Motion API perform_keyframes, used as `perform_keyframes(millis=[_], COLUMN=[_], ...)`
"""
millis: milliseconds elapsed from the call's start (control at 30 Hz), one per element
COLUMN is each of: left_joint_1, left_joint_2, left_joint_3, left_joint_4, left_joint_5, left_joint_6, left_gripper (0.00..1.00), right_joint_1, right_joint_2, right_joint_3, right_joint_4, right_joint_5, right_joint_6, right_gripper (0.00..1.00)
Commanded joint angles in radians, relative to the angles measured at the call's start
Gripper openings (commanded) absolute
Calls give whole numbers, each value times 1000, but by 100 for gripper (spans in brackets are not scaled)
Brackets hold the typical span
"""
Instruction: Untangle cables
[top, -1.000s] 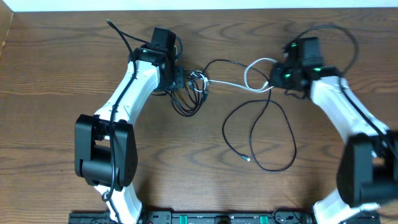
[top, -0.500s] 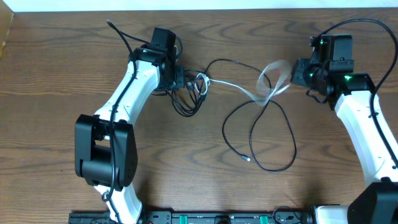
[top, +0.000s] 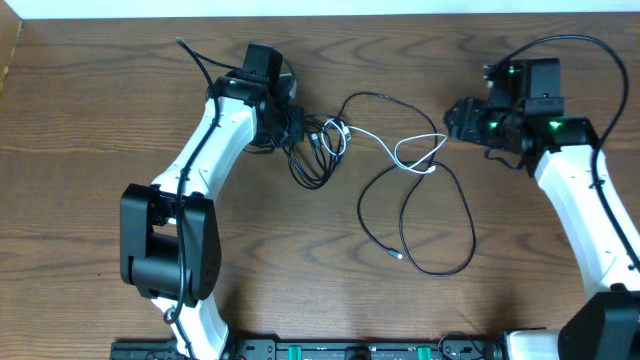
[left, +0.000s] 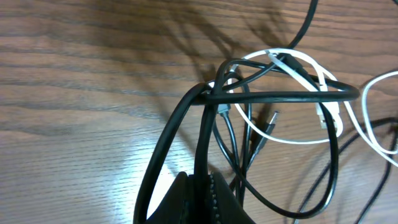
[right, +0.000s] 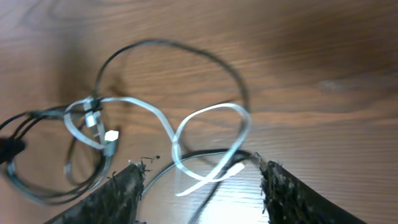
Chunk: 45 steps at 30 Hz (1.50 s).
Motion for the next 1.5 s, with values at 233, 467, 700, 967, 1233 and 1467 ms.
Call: perform_keyframes(millis=[233, 467, 700, 967, 1233, 1467], left_joint_1=[0, 0, 0, 0, 0, 0], left_joint_2=[14, 14, 14, 14, 14, 14], left_joint_3=[-8, -8, -8, -8, -8, -8], left_joint_4=[4, 4, 3, 4, 4, 4], left_joint_5=[56, 100, 100, 100, 100, 100], left_joint_6=[-2, 14, 21, 21, 21, 21], left_gripper=[8, 7, 8, 7, 8, 8], right_joint_1=[163, 241, 267, 292, 312, 331], right_joint_2=[116, 222, 352, 433, 433, 433], right_joint_3=[7, 7, 7, 7, 7, 7], right_joint_4=[24, 167, 325, 453, 497, 494], right_joint_5=[-70, -69, -70, -156, -163, -135], right_joint_6=[-5, -5, -4, -3, -4, -4], right_gripper=[55, 51, 41, 42, 43, 42])
